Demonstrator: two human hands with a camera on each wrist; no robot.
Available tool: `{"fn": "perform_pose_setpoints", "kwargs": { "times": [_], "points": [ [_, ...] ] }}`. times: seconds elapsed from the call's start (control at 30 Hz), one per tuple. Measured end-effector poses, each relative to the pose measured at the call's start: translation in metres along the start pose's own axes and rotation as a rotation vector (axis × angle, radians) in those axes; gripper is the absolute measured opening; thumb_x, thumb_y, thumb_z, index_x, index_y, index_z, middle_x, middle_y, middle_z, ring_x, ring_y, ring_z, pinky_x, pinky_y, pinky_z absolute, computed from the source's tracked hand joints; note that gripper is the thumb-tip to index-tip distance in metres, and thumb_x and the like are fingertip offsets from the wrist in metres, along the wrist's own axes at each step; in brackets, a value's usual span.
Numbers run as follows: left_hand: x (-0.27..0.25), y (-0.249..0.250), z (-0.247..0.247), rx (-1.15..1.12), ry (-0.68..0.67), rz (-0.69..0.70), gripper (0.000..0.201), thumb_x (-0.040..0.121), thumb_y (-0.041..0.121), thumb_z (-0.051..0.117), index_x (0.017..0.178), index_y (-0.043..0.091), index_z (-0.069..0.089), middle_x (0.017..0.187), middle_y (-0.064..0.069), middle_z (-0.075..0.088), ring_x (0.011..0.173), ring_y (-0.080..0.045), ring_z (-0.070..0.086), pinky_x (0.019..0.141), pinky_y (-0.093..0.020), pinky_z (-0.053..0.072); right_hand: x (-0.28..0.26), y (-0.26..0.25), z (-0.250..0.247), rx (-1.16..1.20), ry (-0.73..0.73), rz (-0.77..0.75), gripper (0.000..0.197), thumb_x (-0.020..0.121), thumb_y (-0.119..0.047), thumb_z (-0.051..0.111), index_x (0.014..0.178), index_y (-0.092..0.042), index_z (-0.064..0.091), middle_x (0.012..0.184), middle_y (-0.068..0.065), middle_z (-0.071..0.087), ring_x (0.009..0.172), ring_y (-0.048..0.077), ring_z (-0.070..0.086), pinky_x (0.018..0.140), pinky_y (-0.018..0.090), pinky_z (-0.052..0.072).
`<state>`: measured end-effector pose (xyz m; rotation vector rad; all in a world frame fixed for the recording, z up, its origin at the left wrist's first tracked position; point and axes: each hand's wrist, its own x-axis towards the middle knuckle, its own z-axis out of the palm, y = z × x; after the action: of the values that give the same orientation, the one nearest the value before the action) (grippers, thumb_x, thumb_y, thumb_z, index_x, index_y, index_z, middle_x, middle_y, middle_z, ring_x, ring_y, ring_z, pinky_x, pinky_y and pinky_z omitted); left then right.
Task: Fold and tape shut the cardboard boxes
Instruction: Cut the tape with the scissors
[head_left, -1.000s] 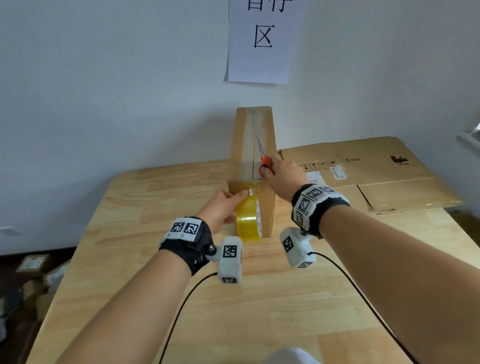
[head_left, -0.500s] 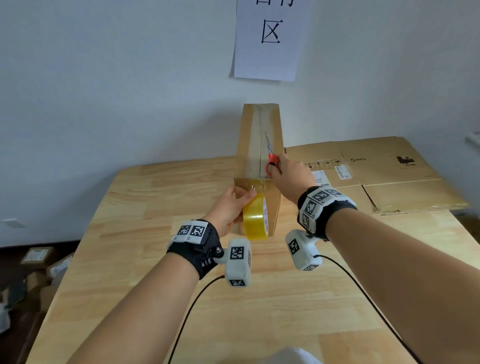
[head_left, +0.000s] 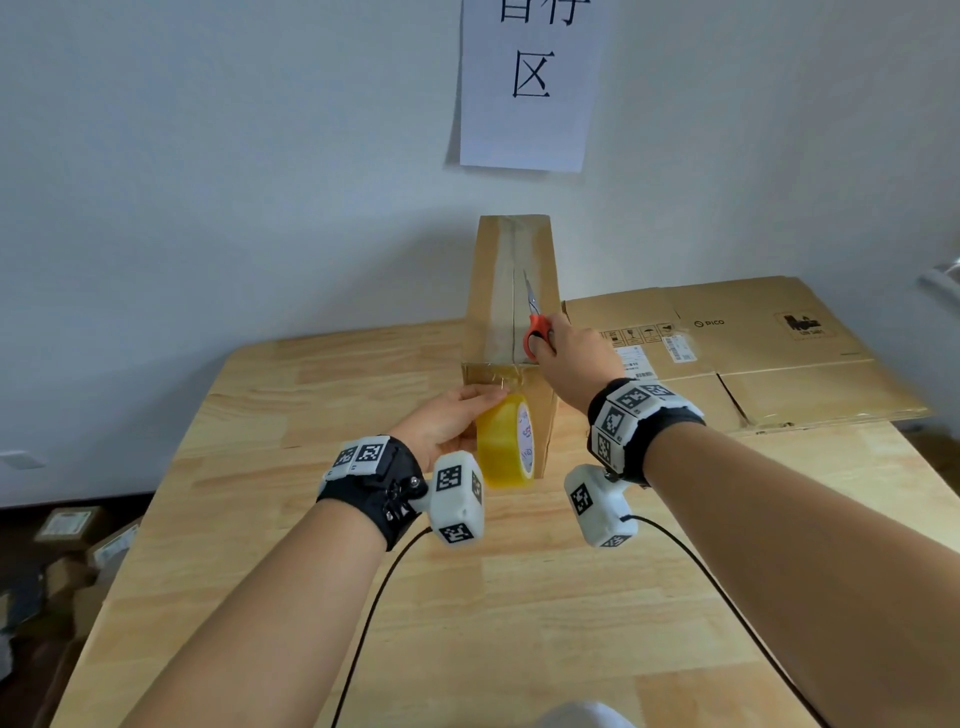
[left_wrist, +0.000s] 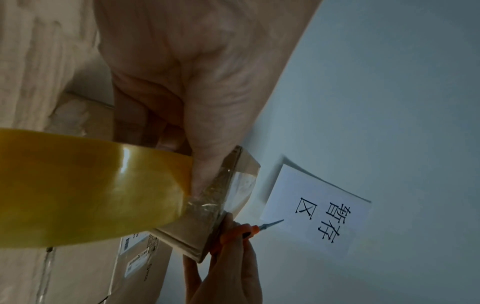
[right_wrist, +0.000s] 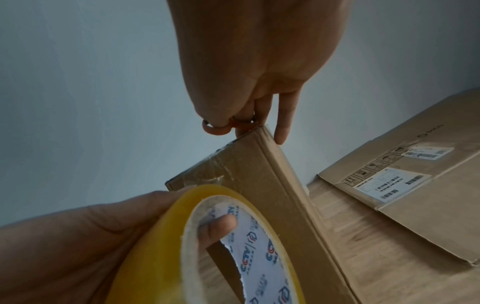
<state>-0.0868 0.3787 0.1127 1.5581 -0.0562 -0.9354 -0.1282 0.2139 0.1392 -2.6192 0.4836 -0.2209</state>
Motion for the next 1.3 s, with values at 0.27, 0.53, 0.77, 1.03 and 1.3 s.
{"fn": "perform_pose_setpoints", "kwargs": {
  "times": [0.27,0.53,0.77,1.03,1.3],
  "points": [
    [-0.001,-0.003,0.006,-0.115,0.035,-0.017,0.036,0.090,0.026,0.065,0.121,0.010,0.057,0.088,-0.006,0.073,0.075,-0.018,0.071,0.059,-0.029,0.057,0.001,-0.003,0.000,-0.012,-0.004,0.001,0.032,0.098,-0.037,0.034,0.114,-0.013,0.048,0.085,0.008,0.058,0.076,0.029,0.058,0.071,0.039,0.053],
    [-0.006,0.006,0.013,0.038,0.030,-0.035,0.029,0.091,0.020,0.063,0.116,0.006,0.058,0.062,-0.001,0.071,0.053,-0.012,0.068,0.044,-0.021,0.050,0.003,-0.002,0.001,-0.016,0.014,-0.015,0.032,0.098,-0.036,0.035,0.112,-0.011,0.048,0.083,0.009,0.056,0.073,0.028,0.054,0.066,0.035,0.047],
    [-0.006,0.006,0.013,0.083,0.073,-0.049,0.030,0.090,0.024,0.064,0.117,0.010,0.062,0.073,-0.001,0.065,0.040,-0.005,0.059,0.036,-0.015,0.041,0.006,-0.003,0.002,0.008,0.022,-0.030,0.030,0.098,-0.036,0.036,0.109,-0.012,0.050,0.083,0.007,0.057,0.074,0.029,0.057,0.066,0.036,0.050],
    [-0.007,0.012,0.013,0.103,0.054,-0.075,0.032,0.090,0.024,0.064,0.119,0.010,0.064,0.076,0.000,0.070,0.050,-0.007,0.064,0.042,-0.017,0.047,0.011,0.009,-0.018,0.156,-0.088,-0.024,0.025,0.092,-0.039,0.051,0.108,-0.021,0.058,0.085,0.000,0.063,0.076,0.019,0.058,0.061,0.029,0.045],
    [-0.005,0.015,0.010,0.142,0.042,-0.088,0.029,0.091,0.029,0.061,0.119,0.021,0.065,0.098,-0.003,0.068,0.054,-0.008,0.067,0.042,-0.018,0.047,0.012,0.021,-0.060,0.815,-0.423,0.197,0.011,0.091,-0.004,0.058,0.101,-0.006,0.063,0.077,0.006,0.062,0.067,0.012,0.058,0.064,0.018,0.056]
  ]
}}
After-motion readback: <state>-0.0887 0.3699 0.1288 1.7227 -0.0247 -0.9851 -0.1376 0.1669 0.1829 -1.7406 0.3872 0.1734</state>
